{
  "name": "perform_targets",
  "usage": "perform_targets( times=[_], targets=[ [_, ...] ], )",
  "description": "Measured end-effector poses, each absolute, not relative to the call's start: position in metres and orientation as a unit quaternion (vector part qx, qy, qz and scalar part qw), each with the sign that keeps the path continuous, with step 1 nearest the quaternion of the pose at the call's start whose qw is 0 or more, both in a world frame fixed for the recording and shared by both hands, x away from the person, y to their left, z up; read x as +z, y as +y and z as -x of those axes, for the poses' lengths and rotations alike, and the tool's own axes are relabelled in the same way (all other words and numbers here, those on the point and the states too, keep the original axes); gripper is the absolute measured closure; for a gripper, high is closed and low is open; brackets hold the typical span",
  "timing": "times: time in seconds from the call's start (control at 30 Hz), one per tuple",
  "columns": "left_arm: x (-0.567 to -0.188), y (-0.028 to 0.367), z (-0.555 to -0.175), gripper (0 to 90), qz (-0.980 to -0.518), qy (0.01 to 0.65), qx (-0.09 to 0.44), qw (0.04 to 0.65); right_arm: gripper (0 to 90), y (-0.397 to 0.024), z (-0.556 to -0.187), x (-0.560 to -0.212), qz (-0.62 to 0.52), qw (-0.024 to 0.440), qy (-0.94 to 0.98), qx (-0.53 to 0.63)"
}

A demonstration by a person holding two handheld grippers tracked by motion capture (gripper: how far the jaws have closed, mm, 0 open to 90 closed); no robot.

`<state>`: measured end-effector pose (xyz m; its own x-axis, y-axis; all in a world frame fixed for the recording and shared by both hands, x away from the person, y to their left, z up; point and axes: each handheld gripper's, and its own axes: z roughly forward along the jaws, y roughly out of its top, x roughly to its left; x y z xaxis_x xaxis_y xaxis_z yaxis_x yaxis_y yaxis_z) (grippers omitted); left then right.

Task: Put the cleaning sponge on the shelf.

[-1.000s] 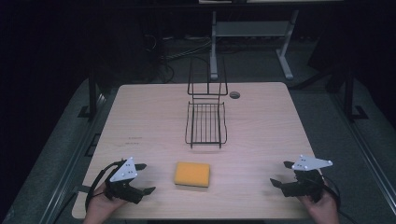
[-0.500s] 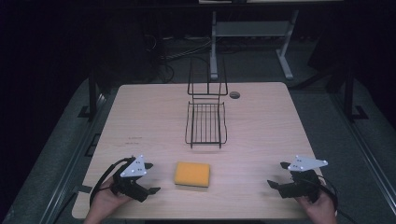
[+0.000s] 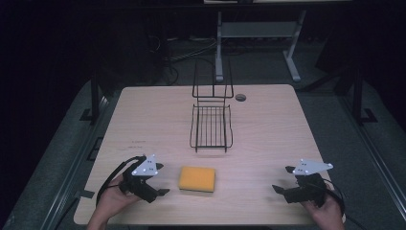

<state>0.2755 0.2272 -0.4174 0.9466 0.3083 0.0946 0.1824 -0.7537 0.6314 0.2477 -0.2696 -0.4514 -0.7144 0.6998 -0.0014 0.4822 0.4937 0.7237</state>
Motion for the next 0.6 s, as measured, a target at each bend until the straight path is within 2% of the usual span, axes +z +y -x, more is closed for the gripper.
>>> perform_targets(
  times=[0.6],
  targets=[
    [-0.407, 0.203, -0.288, 15.0, -0.945, 0.095, 0.077, 0.303, 15.2, -0.268, -0.248, -0.453, -0.342, 0.143, 0.856, 0.359]
  ],
)
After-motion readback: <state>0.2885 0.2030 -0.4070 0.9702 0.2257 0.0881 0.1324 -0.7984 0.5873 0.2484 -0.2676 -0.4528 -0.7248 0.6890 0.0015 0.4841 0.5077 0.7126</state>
